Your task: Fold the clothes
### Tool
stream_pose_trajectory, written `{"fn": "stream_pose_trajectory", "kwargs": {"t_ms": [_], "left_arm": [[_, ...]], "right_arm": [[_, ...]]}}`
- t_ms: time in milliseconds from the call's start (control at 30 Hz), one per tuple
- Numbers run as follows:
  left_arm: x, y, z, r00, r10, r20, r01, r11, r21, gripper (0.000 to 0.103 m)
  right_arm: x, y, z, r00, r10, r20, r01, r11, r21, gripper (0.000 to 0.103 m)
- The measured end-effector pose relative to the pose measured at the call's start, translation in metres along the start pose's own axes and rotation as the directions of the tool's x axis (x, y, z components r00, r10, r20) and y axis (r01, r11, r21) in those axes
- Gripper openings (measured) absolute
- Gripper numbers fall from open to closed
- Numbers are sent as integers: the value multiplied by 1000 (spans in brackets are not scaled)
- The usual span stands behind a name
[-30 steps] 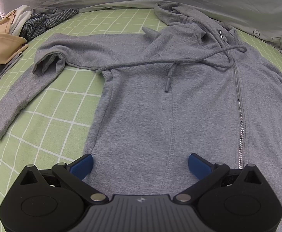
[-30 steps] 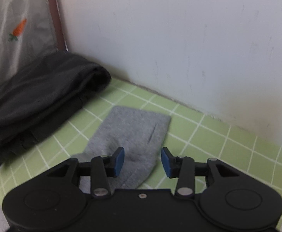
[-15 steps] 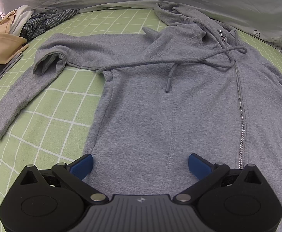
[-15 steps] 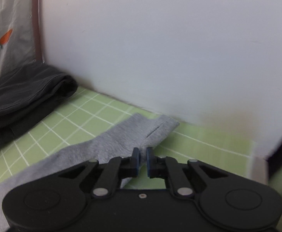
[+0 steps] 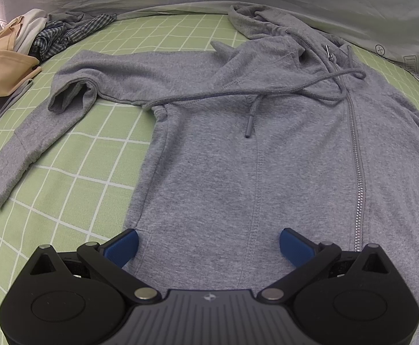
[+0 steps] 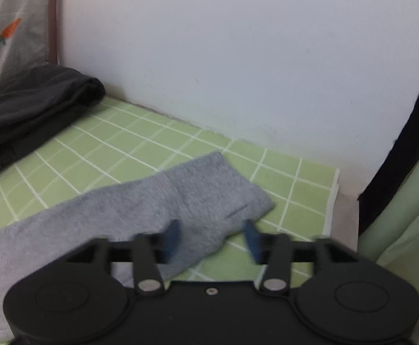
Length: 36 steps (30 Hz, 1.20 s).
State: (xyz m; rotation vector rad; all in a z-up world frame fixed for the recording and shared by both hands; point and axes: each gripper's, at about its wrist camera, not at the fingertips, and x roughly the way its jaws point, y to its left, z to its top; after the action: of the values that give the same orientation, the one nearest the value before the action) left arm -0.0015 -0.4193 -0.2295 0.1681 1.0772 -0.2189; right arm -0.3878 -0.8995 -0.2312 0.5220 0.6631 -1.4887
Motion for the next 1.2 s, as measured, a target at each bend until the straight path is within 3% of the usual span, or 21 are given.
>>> {"fn": "stream_pose_trajectory", "kwargs": {"t_ms": [33,200,333,433,533,600,700,767,1067,1200], "left_arm": [[-1,1,-1,1000,-5,5,5,1000,4,103],[-13,13,-12,999,-39,15,39,999,4,103],[-28,45,-25,999,-35,31,38,995,-90,103],[-40,77,-35,999,15,40,-8,989,-150,103],[-50,111,-41,997,73,36,-66,982,-175,103],[-52,133,-41,995,95,29,-89,981,-175,103],[-52,165,-37,995,98,27,-91,978,-186,103],[-50,184,-33,995,90,32,-82,977,-196,103],[-26,260,0,999,21,40,-8,956,-293,103],[-7,274,20,999,-17,46,29,960,-277,103]], "right_arm": [[-6,3,1,1000,20,7,-20,1000,-5,82],[-49,45,-7,987,159,30,-155,983,-96,100],[-87,93,-26,941,339,-17,-335,920,-205,103],[-120,134,-52,878,470,-90,-473,823,-315,103],[-161,171,-83,799,578,-162,-590,704,-397,103],[-188,192,-107,740,635,-221,-658,616,-434,103],[-222,218,-144,684,670,-290,-713,527,-463,103],[-242,233,-170,683,655,-325,-714,501,-489,103],[-261,239,-216,763,578,-289,-638,599,-485,103],[-269,242,-236,796,540,-273,-600,640,-480,103]]}}
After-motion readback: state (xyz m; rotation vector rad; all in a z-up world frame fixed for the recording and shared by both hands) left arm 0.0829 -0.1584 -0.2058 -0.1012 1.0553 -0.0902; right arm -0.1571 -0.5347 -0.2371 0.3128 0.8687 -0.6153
